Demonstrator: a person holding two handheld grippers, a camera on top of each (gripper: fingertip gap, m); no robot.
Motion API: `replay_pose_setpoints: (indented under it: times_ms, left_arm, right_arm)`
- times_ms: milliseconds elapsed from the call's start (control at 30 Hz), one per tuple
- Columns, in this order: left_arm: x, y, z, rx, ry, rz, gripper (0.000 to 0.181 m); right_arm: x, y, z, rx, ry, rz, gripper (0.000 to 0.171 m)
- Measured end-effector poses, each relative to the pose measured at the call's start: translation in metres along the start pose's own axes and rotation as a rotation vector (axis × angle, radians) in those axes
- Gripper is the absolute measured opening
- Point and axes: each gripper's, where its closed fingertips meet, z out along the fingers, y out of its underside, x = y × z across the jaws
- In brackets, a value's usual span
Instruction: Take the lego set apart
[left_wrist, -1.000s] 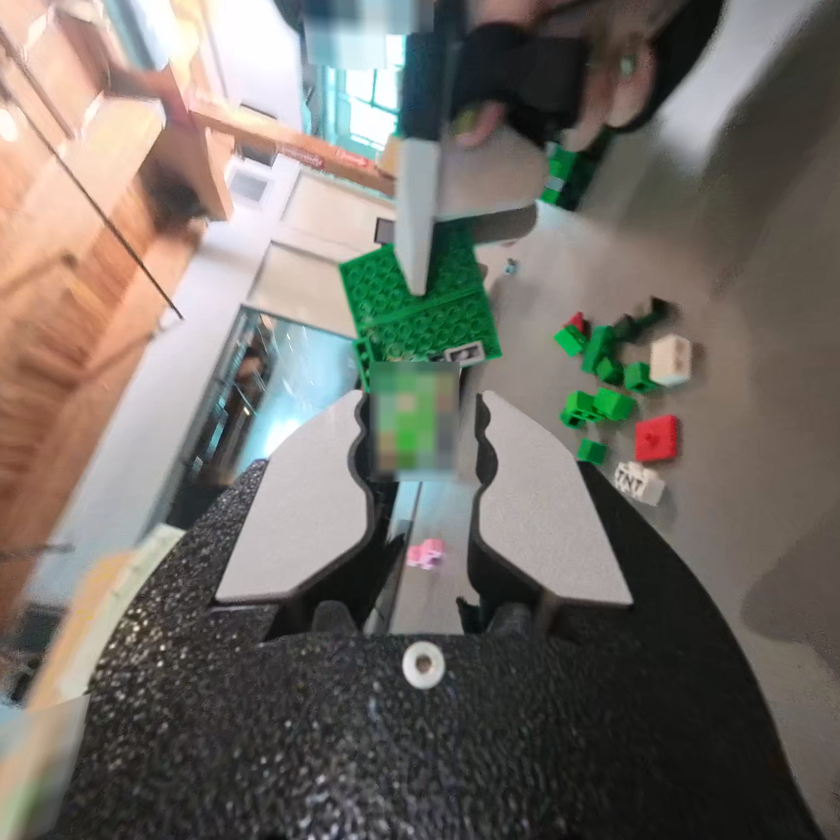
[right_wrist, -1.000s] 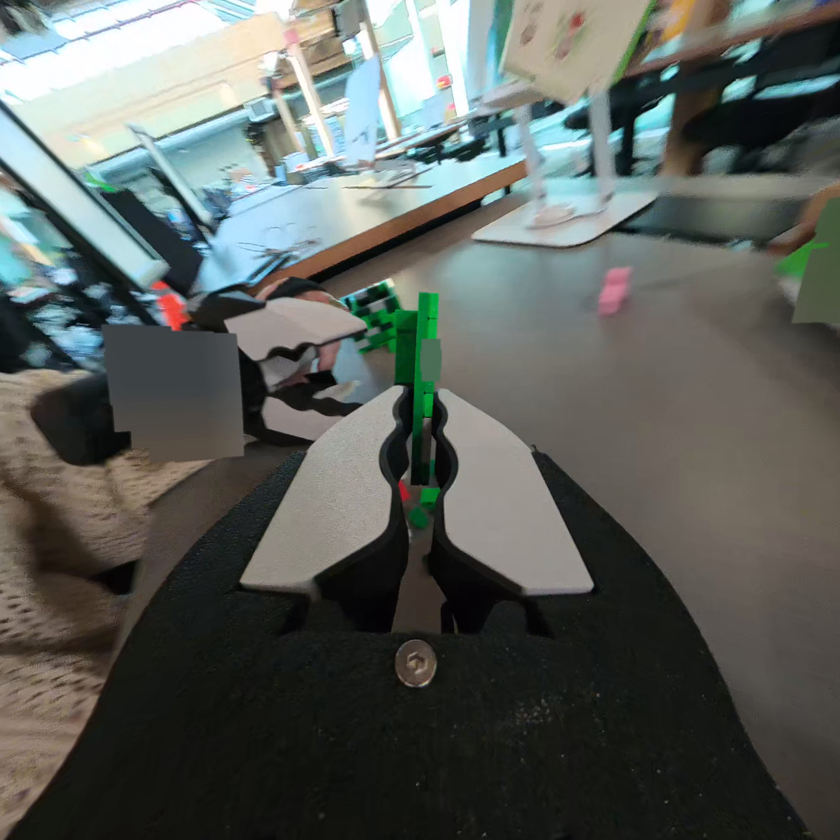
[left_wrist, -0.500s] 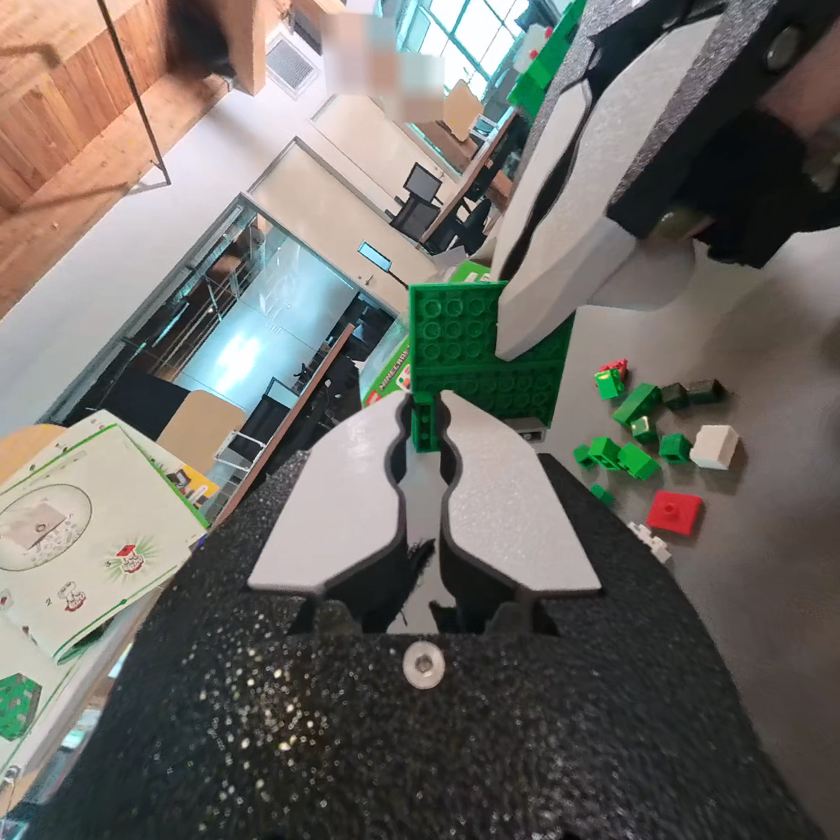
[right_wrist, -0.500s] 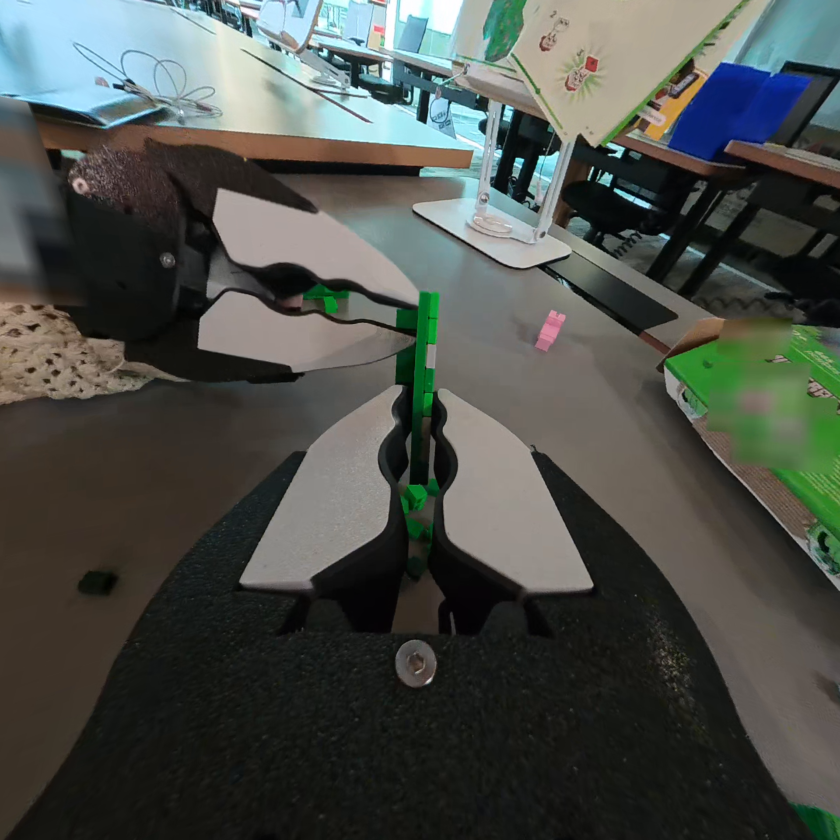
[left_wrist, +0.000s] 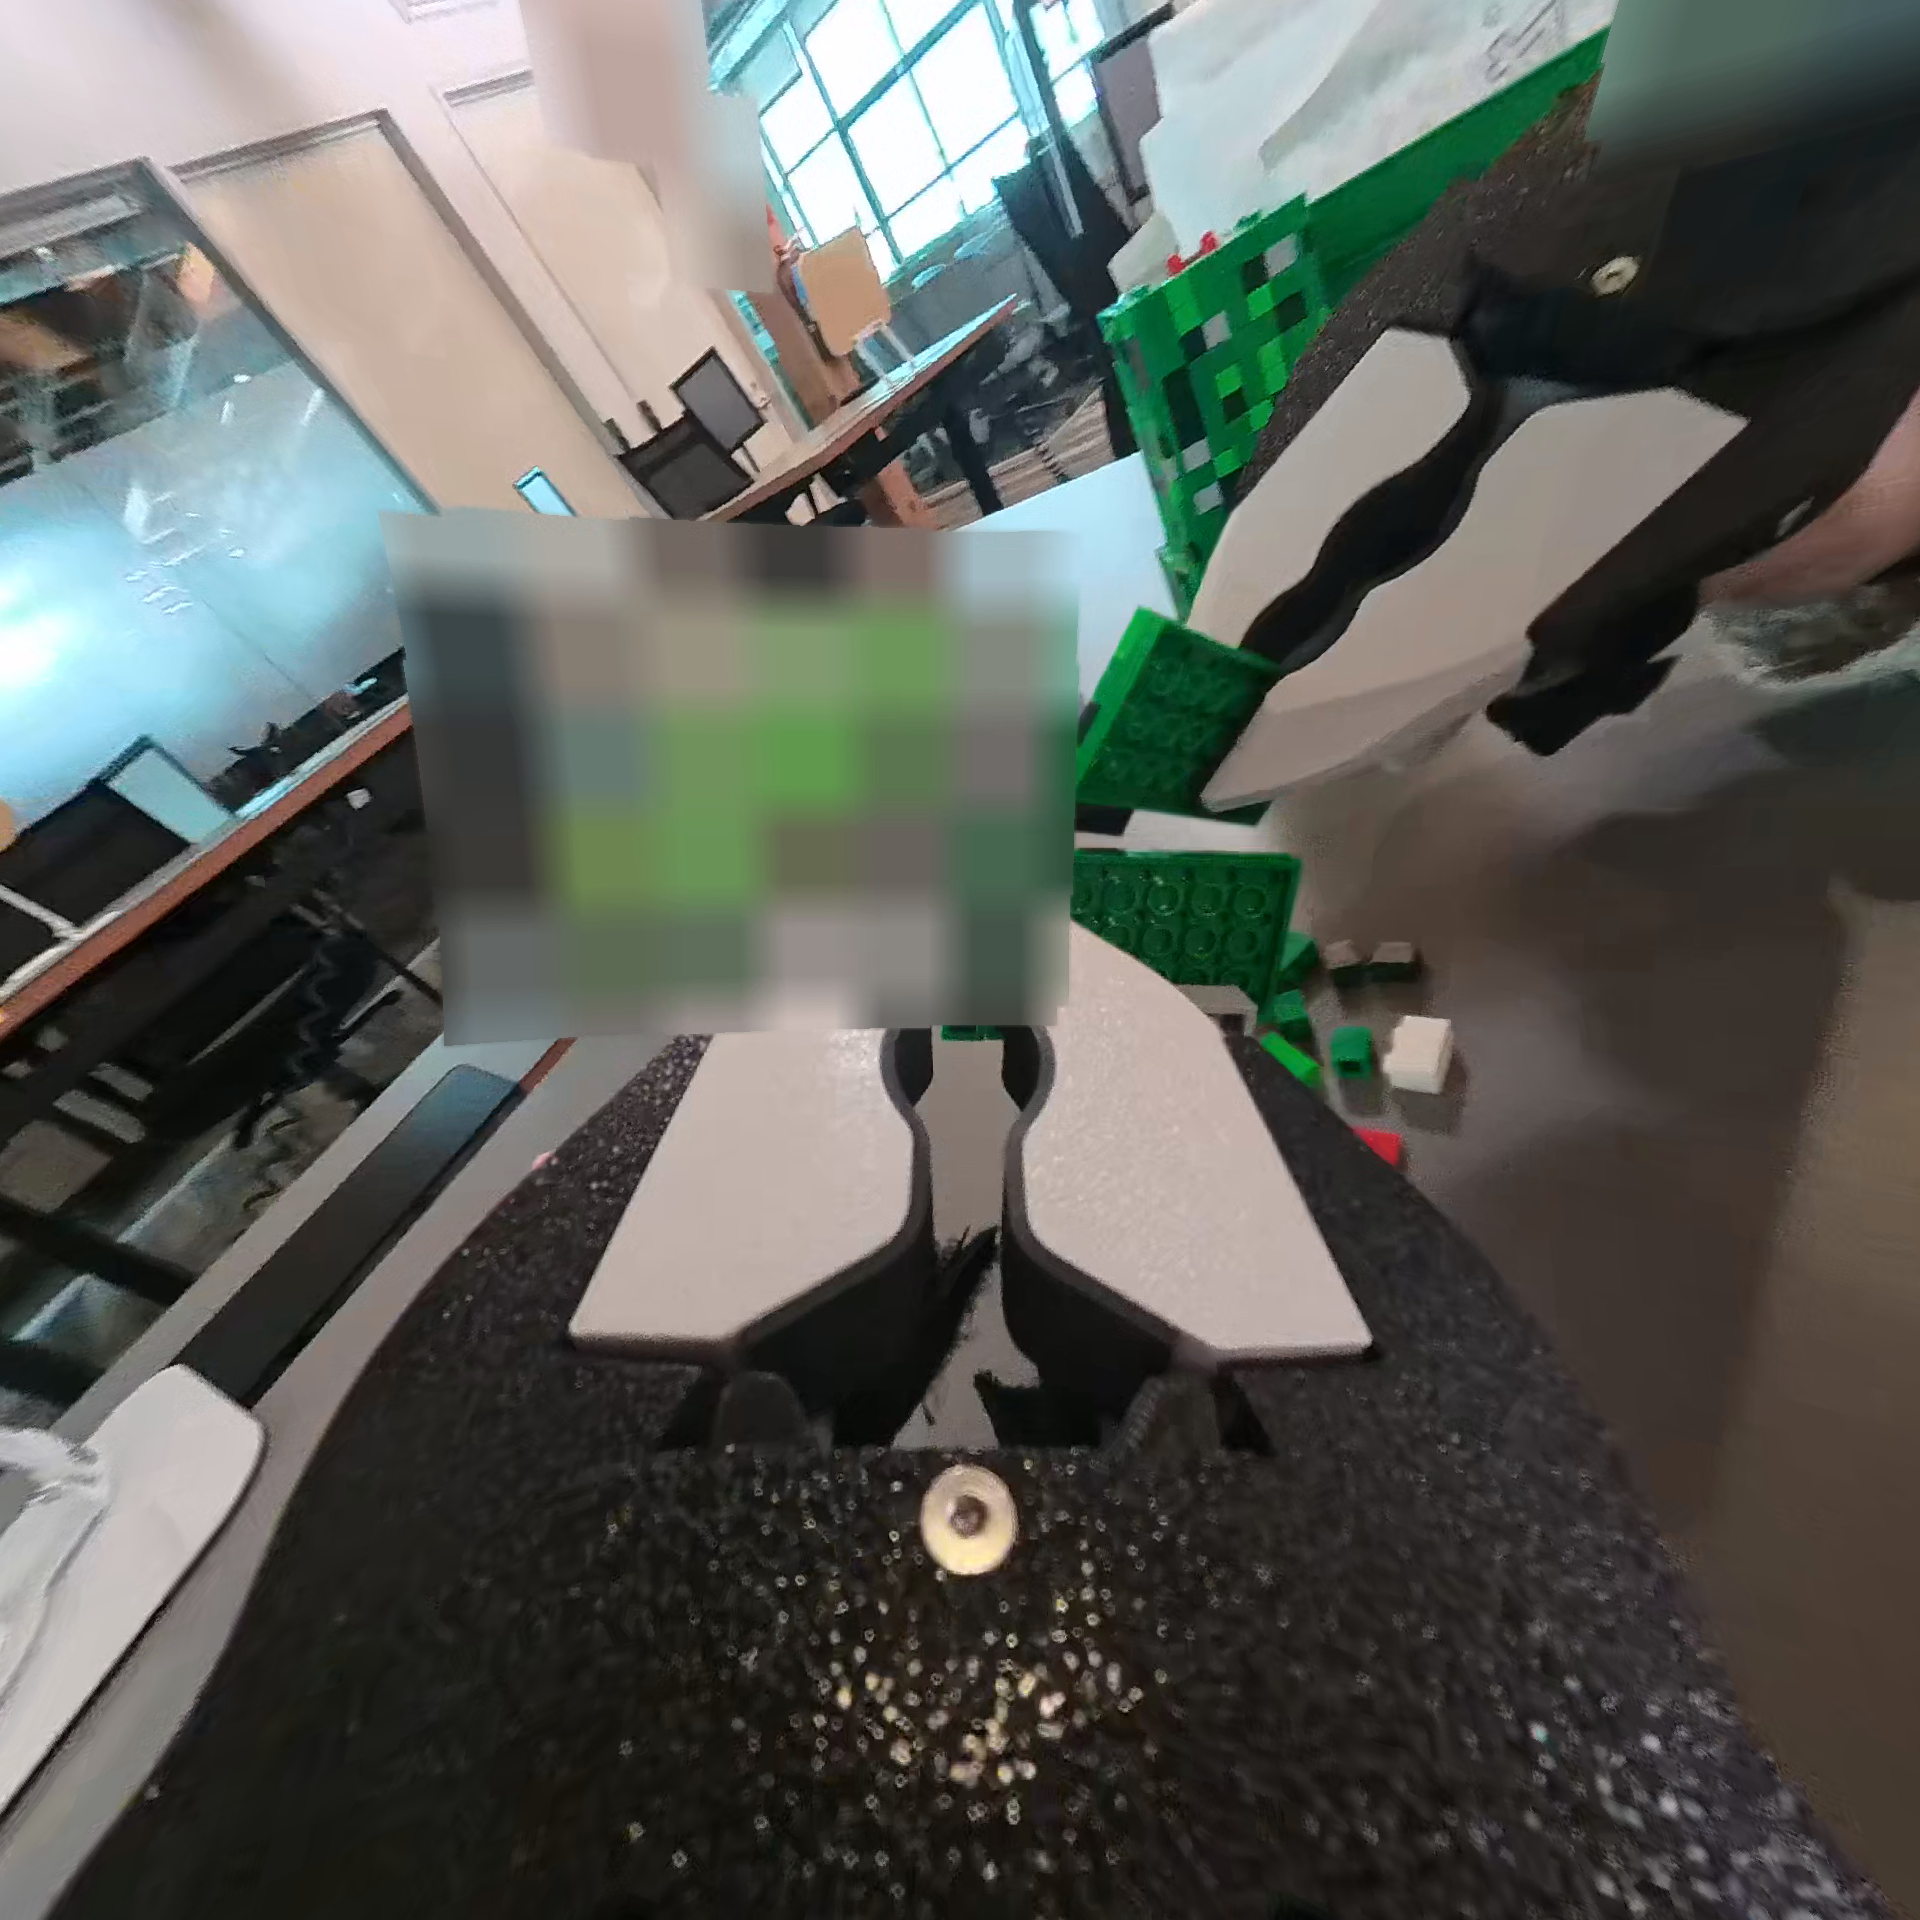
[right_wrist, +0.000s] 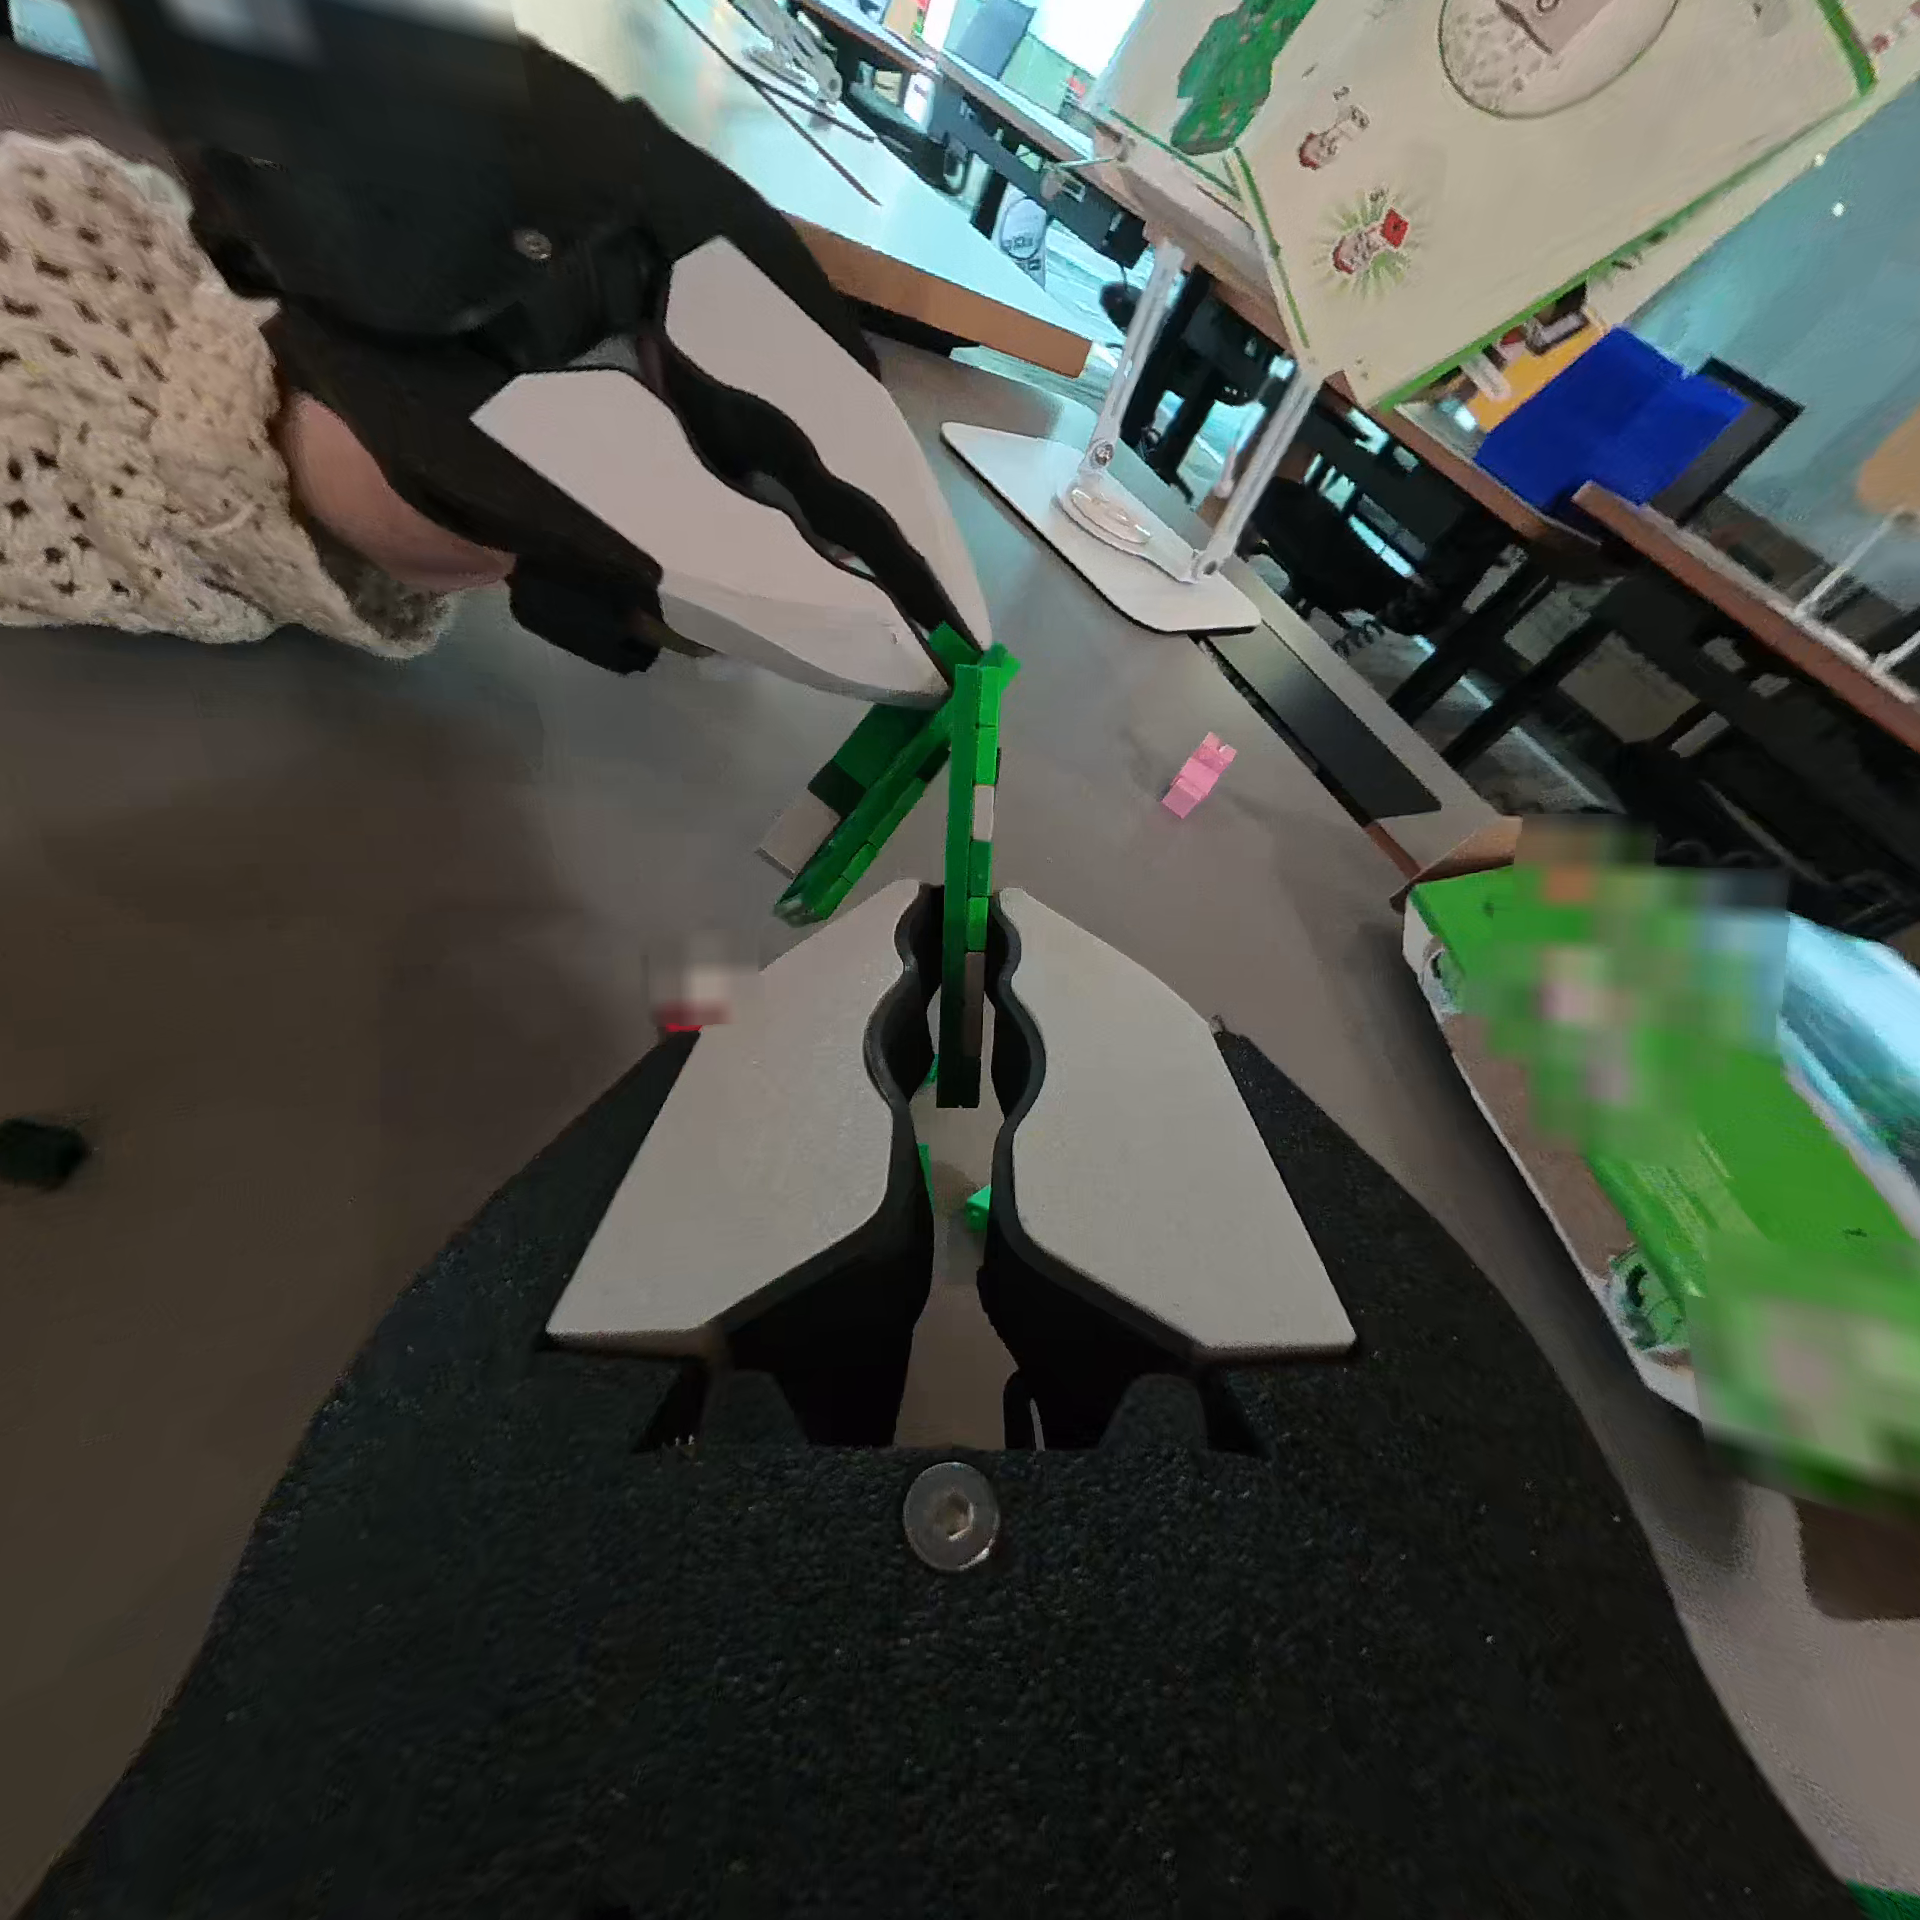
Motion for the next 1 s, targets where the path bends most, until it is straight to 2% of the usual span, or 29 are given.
replay_pose_setpoints:
  times_ms: [167, 300, 400, 500, 633, 700, 800, 833, 933, 1000]
  left_arm:
    - [-0.009, 0.005, -0.002, -0.071, -0.102, 0.149, 0.007]
    - [-0.004, 0.011, 0.0, -0.108, -0.098, 0.235, 0.007]
    - [0.0, 0.03, 0.003, -0.25, -0.069, 0.287, 0.007]
    - [0.002, 0.06, 0.003, -0.462, -0.038, 0.269, 0.008]
    - [-0.002, 0.071, 0.0, -0.536, -0.036, 0.147, 0.009]
    - [-0.004, 0.077, 0.001, -0.541, -0.037, 0.114, 0.023]
    - [-0.004, 0.07, 0.002, -0.472, -0.014, 0.046, 0.03]
    - [0.002, 0.06, 0.004, -0.403, 0.033, -0.018, 0.031]
    - [0.024, 0.004, 0.001, -0.052, 0.269, -0.325, 0.028]
    - [0.026, -0.016, -0.005, 0.062, 0.338, -0.444, 0.025]
  right_arm:
    - [0.011, 0.011, 0.002, -0.03, -0.024, 0.235, 0.006]
    - [0.015, 0.023, 0.002, -0.065, -0.088, 0.467, 0.005]
    - [0.018, 0.03, 0.0, -0.081, -0.108, 0.532, 0.005]
    - [0.015, 0.031, 0.001, -0.081, -0.133, 0.549, 0.005]
    - [0.009, 0.022, 0.002, -0.037, -0.181, 0.588, 0.005]
    - [0.007, 0.016, 0.001, 0.007, -0.221, 0.614, 0.005]
    - [0.003, -0.001, -0.005, 0.113, -0.313, 0.67, 0.005]
    - [0.002, -0.005, -0.008, 0.146, -0.339, 0.684, 0.005]
    - [-0.001, -0.015, -0.015, 0.209, -0.412, 0.701, 0.005]
    - [-0.005, -0.018, -0.016, 0.217, -0.435, 0.683, 0.006]
